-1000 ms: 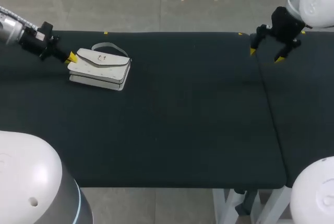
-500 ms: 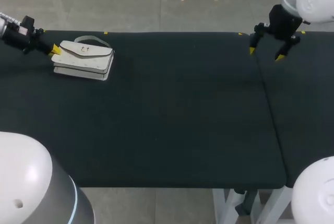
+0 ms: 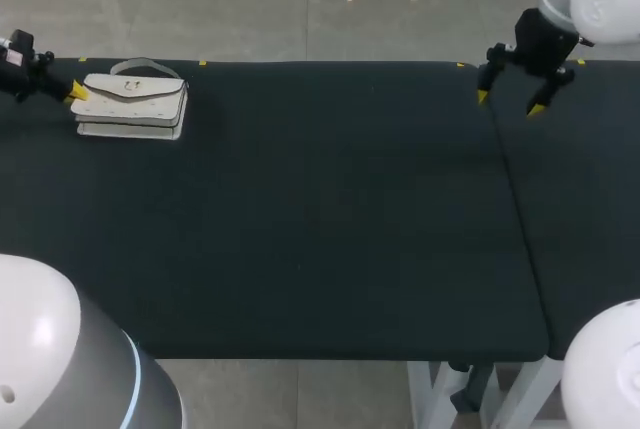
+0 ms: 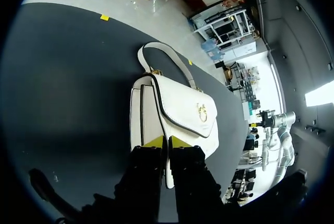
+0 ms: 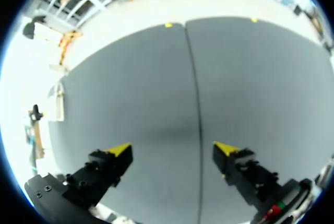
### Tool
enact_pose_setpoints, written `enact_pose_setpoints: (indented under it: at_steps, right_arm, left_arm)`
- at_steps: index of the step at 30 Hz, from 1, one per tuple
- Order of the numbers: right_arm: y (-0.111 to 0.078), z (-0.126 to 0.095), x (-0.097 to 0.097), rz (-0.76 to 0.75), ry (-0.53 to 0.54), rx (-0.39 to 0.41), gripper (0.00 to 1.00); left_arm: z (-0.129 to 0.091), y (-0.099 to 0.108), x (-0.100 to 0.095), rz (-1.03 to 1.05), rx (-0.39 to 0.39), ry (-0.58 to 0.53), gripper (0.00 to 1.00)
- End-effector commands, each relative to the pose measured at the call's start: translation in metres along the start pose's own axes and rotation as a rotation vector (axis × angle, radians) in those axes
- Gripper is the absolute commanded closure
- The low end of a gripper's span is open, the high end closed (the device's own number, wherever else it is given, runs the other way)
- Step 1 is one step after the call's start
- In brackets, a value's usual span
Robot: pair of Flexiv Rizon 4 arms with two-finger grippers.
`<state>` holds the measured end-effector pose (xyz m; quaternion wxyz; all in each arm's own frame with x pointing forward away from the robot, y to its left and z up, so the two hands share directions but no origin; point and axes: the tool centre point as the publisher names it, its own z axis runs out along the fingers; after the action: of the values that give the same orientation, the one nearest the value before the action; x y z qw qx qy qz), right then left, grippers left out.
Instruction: Pick up the bag, open it, inspect its contents, close it, and place it on the opposite side
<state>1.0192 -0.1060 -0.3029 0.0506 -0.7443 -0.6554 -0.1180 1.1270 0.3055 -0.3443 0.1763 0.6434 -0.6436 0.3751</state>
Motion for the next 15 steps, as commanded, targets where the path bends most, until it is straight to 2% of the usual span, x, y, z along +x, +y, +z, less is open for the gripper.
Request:
enact_pose_setpoints:
  at_steps: [1,13,14,15]
  right_arm:
    - [0.000,-0.001,0.000,0.000,-0.002,0.002,0.00]
    - [0.000,-0.001,0.000,0.000,-0.002,0.002,0.00]
    - [0.000,-0.001,0.000,0.000,-0.002,0.002,0.00]
    - [0.000,-0.001,0.000,0.000,-0.002,0.002,0.00]
  left_arm:
    - [-0.010,-0.016,-0.015,0.003,-0.091,0.134,1.00]
    - [-0.011,-0.031,-0.030,0.000,-0.112,0.163,1.00]
    - [-0.011,-0.031,-0.030,0.000,-0.113,0.163,0.80]
    - [-0.010,-0.031,-0.030,0.002,-0.114,0.164,0.55]
